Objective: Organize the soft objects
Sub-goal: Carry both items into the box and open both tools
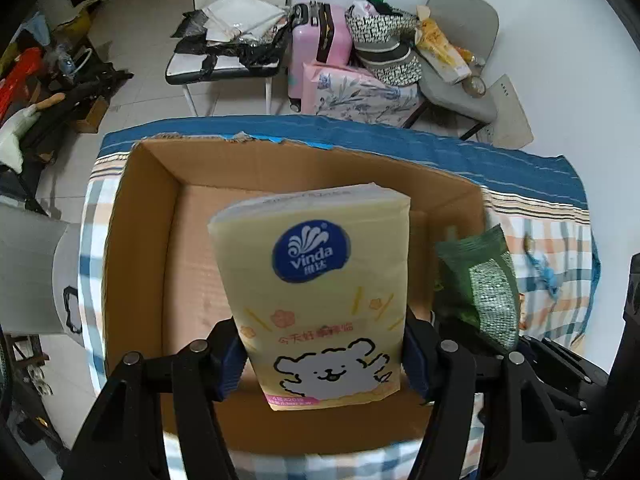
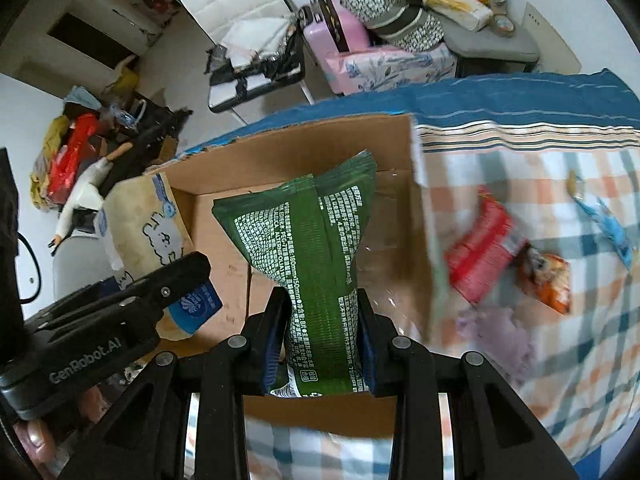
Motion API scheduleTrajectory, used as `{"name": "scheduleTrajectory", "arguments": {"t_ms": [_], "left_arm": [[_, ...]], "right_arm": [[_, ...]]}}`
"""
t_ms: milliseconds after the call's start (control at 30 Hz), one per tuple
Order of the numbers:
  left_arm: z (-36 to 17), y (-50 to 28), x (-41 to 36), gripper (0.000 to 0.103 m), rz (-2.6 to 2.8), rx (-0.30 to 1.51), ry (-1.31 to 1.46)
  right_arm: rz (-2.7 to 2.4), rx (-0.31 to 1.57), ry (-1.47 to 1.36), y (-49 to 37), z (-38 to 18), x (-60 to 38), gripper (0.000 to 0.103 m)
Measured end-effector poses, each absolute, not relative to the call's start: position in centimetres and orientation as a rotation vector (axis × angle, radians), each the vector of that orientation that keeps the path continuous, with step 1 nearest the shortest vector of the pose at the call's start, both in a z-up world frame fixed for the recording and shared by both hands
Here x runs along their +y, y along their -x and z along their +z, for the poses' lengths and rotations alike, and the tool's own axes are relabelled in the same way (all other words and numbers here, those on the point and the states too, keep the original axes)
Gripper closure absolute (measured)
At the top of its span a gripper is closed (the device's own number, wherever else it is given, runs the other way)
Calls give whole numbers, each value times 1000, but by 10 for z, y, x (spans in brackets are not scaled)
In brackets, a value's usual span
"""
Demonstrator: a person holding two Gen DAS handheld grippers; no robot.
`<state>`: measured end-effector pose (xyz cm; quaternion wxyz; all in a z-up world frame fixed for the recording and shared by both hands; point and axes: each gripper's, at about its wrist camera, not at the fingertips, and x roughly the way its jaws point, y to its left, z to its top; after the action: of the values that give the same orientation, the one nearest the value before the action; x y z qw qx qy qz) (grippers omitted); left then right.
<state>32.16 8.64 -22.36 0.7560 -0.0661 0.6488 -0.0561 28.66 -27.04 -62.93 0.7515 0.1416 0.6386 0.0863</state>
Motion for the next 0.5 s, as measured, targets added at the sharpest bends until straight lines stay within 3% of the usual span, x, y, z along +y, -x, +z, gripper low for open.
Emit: {"name": "scheduleTrajectory", "arguments": {"t_ms": [200,300,367,500], "left_arm": [[-263,-351,93,41,-176,1478,136],[-280,-361,92,41,-206,1513,149],[-288,-365,90,41,-225,1529,157],[-301,-372,90,40,-235,1561,175]], "right_arm": [[139,1443,-276,-332,-684,-234,68],[119,1452,-265,-348,-673,-220,68],[104,1452,-252,-363,-636,-202,68],[88,1446,-224,-369,-647,-200,68]]}}
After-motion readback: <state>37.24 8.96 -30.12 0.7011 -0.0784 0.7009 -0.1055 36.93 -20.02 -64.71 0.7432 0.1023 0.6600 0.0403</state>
